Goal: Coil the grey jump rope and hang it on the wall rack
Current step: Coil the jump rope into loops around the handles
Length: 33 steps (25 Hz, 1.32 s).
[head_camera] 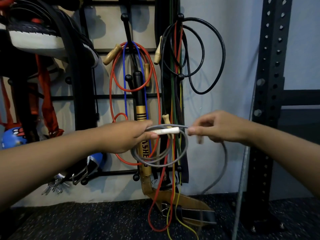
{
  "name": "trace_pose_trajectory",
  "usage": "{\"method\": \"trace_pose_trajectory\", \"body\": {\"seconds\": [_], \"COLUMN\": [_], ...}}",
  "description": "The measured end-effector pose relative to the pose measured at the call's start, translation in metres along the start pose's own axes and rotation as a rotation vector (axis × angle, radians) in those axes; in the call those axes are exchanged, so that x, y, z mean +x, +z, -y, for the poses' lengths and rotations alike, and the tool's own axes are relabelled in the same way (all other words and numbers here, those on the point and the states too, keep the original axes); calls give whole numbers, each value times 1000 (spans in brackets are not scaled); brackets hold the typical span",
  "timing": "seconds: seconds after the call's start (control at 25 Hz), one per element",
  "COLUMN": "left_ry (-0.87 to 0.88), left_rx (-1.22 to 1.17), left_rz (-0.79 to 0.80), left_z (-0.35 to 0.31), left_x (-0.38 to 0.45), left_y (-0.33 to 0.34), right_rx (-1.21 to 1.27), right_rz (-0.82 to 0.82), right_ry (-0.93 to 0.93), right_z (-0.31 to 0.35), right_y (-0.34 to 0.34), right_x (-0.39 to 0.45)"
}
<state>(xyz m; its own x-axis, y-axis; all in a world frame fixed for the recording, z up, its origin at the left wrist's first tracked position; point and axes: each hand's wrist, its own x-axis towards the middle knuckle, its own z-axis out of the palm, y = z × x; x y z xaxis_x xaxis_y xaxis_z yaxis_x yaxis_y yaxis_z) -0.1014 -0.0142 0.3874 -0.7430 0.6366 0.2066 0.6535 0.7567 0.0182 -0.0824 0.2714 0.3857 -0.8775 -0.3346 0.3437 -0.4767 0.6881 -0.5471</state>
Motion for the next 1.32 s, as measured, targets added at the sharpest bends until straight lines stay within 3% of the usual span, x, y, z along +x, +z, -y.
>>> {"method": "trace_pose_trajectory", "body": {"seconds": [0.12,0.28,0.36,0.56,0.68,0.88,1.08,1.2,1.32], "left_ry": [-4,-70,-104,-211,-329,-322,-364,-266,-371], "left_rx": [-177,-780,-1017,-1382,-1486,-1305,-1523,-1661,-1595], "left_rz": [-144,-425,-517,-920,-1044,-986,-794,-681,-714], "left_z": [11,-7,-22,-59,-68,-74,-79,-66,-36], "left_x": [-8,12,26,57,64,64,54,44,31], "left_y": [3,28,40,49,52,51,52,51,48], "right_rx": [198,773,949,1051,989,1038,1072,947,641], "right_rz": [-69,-88,-61,-122,-177,-312,-316,-266,-170], "right_ry": [164,236,200,93,145,155,63,33,38], "right_z": [-24,-27,-17,14,30,41,42,34,23], "right_y": [-8,28,54,106,119,116,99,82,54], "right_x": [-11,-6,0,15,20,25,32,32,26]}}
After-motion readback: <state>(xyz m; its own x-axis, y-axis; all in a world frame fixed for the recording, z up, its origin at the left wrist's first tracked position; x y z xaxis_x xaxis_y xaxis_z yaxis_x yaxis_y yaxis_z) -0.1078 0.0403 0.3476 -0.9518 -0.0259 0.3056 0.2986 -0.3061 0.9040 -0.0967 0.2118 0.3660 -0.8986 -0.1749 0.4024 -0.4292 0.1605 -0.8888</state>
